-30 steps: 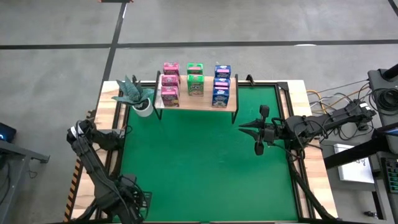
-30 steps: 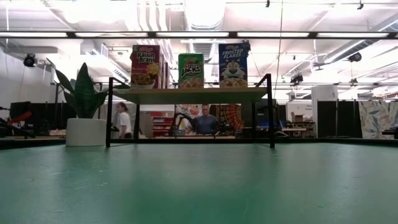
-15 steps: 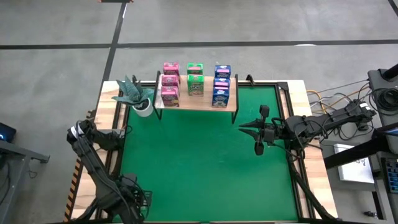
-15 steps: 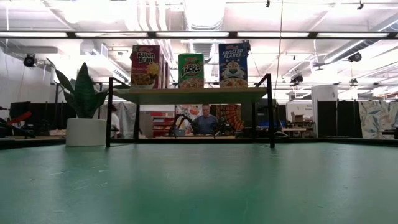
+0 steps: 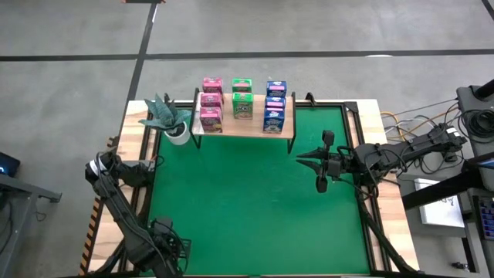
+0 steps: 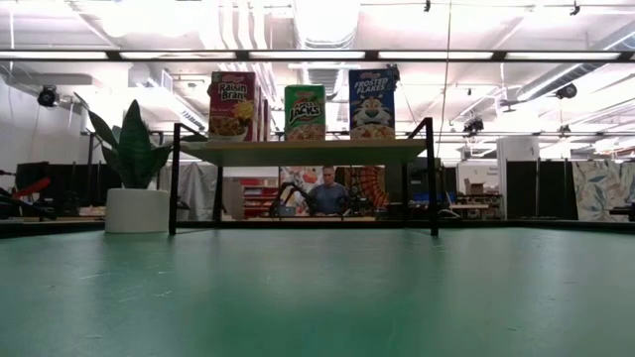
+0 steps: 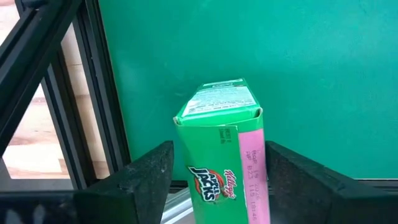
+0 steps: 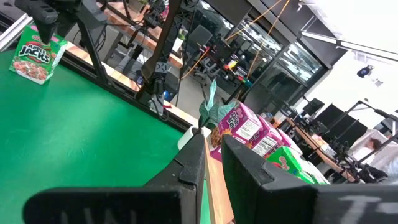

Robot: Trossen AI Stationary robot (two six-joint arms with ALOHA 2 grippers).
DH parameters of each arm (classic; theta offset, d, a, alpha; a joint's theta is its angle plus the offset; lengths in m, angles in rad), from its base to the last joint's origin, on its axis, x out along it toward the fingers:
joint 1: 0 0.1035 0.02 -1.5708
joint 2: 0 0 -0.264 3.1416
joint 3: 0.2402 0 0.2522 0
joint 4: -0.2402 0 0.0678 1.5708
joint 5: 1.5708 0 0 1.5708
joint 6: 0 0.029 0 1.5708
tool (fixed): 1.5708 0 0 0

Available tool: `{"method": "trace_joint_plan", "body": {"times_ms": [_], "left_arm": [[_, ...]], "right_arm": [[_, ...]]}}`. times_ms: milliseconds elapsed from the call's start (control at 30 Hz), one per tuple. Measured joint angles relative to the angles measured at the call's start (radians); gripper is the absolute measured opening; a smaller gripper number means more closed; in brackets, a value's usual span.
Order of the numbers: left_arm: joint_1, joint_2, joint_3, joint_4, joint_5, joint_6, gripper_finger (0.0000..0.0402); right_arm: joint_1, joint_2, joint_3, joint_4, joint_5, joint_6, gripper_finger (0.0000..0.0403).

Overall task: Stack cereal on shelf
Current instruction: Put the green cereal box on the shelf aligned with the other green cereal boxes

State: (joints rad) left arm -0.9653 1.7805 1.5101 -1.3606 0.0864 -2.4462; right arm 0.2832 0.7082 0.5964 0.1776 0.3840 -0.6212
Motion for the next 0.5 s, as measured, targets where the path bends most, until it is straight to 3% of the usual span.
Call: {"method": "trace_joint_plan", "body": {"times_ms": [500], "left_arm": [[0.000,-0.002,0.000,-0.001,0.000,0.012,0.0170]], "right_arm": [[0.000,0.000,0.000,0.000,0.000,0.000,0.0043]]}}
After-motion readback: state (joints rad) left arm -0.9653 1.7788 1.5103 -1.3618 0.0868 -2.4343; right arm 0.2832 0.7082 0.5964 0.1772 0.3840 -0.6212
